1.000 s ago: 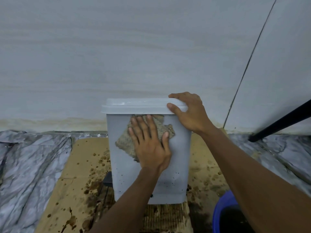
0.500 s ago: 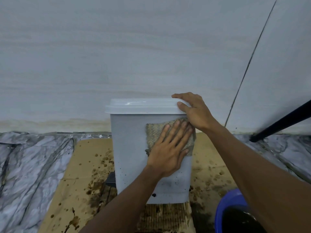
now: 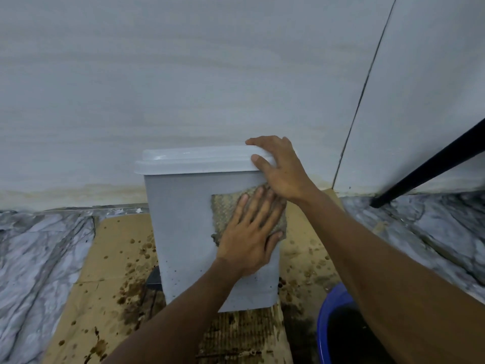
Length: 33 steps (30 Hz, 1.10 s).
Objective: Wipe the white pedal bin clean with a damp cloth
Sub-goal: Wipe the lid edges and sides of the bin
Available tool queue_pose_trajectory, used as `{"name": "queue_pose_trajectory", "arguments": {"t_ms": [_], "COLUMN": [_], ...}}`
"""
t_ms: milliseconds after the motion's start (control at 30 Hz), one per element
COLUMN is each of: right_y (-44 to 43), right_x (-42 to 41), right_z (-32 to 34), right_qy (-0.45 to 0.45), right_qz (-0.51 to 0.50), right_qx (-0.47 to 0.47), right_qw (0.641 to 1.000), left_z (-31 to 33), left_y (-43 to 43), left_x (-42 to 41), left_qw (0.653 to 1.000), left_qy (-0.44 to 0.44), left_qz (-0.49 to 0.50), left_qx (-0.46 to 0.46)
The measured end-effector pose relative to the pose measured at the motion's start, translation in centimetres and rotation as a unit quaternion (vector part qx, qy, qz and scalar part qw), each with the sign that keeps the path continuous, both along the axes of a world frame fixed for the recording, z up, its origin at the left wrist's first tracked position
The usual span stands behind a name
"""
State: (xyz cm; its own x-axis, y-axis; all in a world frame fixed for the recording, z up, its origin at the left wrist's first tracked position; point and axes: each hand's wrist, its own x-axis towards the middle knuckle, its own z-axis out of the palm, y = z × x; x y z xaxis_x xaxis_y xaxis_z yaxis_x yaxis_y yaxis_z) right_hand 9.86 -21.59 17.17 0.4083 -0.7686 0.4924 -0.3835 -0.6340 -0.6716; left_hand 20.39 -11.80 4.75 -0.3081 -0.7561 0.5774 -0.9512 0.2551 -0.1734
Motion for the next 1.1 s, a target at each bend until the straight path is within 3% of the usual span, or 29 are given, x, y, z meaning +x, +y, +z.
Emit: {"name": "queue_pose_trajectory", "arguments": {"t_ms": [100, 233, 300, 367, 500, 600, 700, 933, 1000, 1100], "right_y": [0.0, 0.0, -0.1, -0.4, -0.6, -0.9, -1.2, -1.6, -1.5, -1.4], "right_x": [0.2, 0.4, 0.6, 0.8, 1.0, 1.2, 1.4, 1.4, 1.4, 1.6], "right_z": [-0.7, -1.4, -1.5, -1.5, -1.4, -1.4, -1.6, -2.0, -1.9, -1.9], "right_qy": [0.006, -0.005, -0.006, 0.003, 0.014, 0.012, 0.007, -0.005, -0.006, -0.003], "right_qz": [-0.004, -0.017, -0.017, -0.018, -0.019, -0.023, -0.032, -0.035, -0.033, -0.032], "right_qx": [-0.031, -0.051, -0.050, -0.040, -0.036, -0.042, -0.050, -0.046, -0.044, -0.049], "right_qw": [0.999, 0.999, 0.999, 0.999, 0.999, 0.999, 0.998, 0.998, 0.998, 0.998], "left_z": [-3.8, -9.5, -9.5, -7.8, -1.9, -1.3, -4.9, -10.6, -9.4, -5.3], "left_y": [2.6, 7.1, 7.5, 6.2, 2.2, 1.6, 3.4, 8.2, 7.5, 4.8], "left_x": [0.3, 2.0, 2.7, 3.3, 3.9, 3.3, 1.9, 3.2, 4.6, 6.8], "left_qw": [0.995, 0.952, 0.942, 0.951, 0.996, 1.000, 0.998, 0.965, 0.965, 0.990], "left_qy": [-0.063, -0.229, -0.255, -0.233, -0.071, -0.005, -0.020, -0.188, -0.185, -0.104], "left_qz": [-0.060, -0.148, -0.174, -0.170, -0.042, 0.000, -0.029, -0.140, -0.144, -0.060], "left_qx": [0.056, 0.135, 0.135, 0.114, 0.042, 0.017, 0.045, 0.121, 0.115, 0.074]}}
